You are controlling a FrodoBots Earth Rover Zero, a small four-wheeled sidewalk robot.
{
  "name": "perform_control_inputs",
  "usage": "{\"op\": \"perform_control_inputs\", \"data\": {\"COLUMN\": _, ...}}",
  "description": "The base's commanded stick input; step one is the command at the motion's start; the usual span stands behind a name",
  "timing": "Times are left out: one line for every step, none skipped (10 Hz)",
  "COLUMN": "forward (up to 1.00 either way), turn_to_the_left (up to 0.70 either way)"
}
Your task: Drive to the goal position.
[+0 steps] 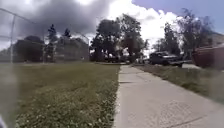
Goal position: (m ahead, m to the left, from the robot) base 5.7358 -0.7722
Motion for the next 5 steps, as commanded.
{"op": "perform_control_inputs", "data": {"forward": 0.7, "turn_to_the_left": 0.0}}
{"op": "perform_control_inputs", "data": {"forward": 0.7, "turn_to_the_left": 0.0}}
{"op": "perform_control_inputs", "data": {"forward": 0.7, "turn_to_the_left": -0.14}}
{"op": "perform_control_inputs", "data": {"forward": 0.7, "turn_to_the_left": -0.35}}
{"op": "perform_control_inputs", "data": {"forward": 0.7, "turn_to_the_left": -0.35}}
